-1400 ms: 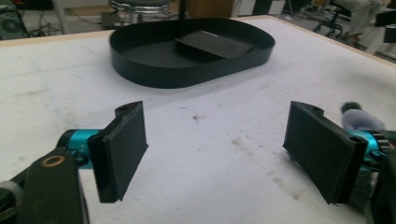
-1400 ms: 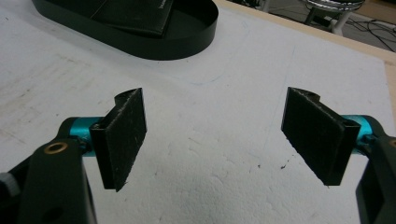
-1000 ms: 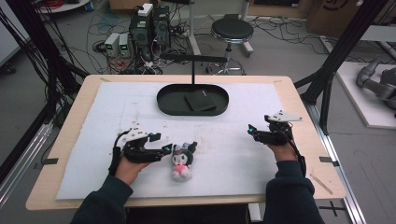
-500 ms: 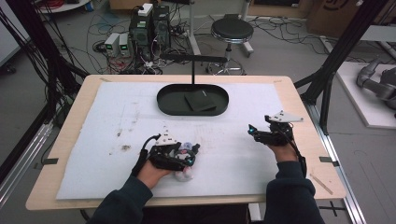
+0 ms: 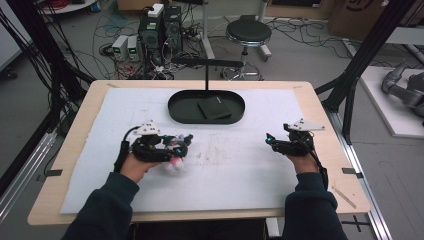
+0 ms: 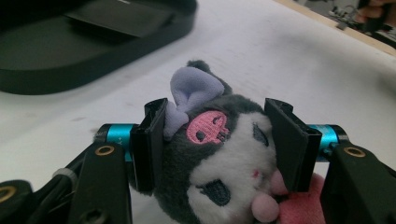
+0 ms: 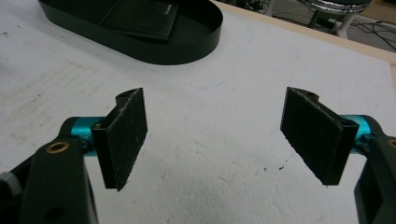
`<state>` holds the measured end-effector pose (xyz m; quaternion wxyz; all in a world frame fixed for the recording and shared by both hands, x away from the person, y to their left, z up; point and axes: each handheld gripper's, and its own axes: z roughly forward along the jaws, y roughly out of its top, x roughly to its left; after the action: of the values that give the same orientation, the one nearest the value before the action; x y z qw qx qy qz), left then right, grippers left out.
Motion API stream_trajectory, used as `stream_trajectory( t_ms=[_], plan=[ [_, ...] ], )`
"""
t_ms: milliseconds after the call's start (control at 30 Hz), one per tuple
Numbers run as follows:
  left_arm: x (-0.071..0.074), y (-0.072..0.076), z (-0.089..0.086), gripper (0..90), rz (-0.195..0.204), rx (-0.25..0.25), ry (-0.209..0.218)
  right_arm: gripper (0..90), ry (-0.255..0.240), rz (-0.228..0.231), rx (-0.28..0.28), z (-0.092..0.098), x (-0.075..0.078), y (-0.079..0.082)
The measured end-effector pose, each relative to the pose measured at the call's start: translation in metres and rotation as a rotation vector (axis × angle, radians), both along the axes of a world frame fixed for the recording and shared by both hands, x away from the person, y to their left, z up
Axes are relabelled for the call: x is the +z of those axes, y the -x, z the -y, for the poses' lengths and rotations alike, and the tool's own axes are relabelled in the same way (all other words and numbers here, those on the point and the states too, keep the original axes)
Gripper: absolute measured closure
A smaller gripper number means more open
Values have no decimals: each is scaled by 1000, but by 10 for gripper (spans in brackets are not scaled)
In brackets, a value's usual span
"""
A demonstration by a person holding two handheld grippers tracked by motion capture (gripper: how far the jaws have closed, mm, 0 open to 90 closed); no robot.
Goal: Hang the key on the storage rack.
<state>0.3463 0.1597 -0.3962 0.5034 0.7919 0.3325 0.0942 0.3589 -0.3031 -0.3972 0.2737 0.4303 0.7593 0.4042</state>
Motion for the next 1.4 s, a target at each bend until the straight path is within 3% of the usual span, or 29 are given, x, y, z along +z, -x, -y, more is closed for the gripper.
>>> stream_trajectory(
  t_ms=[133, 300, 467, 600, 667, 767, 833, 900, 1167, 1300, 1400],
  plan=[
    [-1, -11, -16, 426, -15, 12, -14, 232, 2, -2, 3, 0, -1, -1],
    [-13, -18, -16, 425, -54, -36, -96, 233, -2, -4, 0, 0, -1, -1],
    [-17, -19, -10, 412, -85, -46, -91, 233, -2, -8, -2, 0, -1, -1],
    [-19, -15, -6, 338, -101, 45, -83, 234, -1, -5, 1, 1, 0, 0],
    [-17, -9, -5, 292, -72, 110, -95, 236, -2, -4, 0, 1, 0, 0],
    [-13, 6, -5, 289, -32, 253, -80, 236, -5, -4, -1, 1, 0, 0],
    [-12, 15, -3, 289, -31, 332, -86, 236, -4, -5, -2, 1, 0, 0],
    [-13, 22, 0, 289, -36, 376, -105, 236, 1, -4, 1, 1, 0, 0],
    [-34, 25, 10, 244, -138, 474, -159, 236, 3, -6, 9, -2, -1, 0],
    [-45, 23, 11, 243, -187, 450, -143, 236, 1, -7, 8, -2, -1, 0],
    [-42, 21, 10, 305, -176, 400, -149, 236, -3, -9, 6, -1, -1, 0]
  ],
)
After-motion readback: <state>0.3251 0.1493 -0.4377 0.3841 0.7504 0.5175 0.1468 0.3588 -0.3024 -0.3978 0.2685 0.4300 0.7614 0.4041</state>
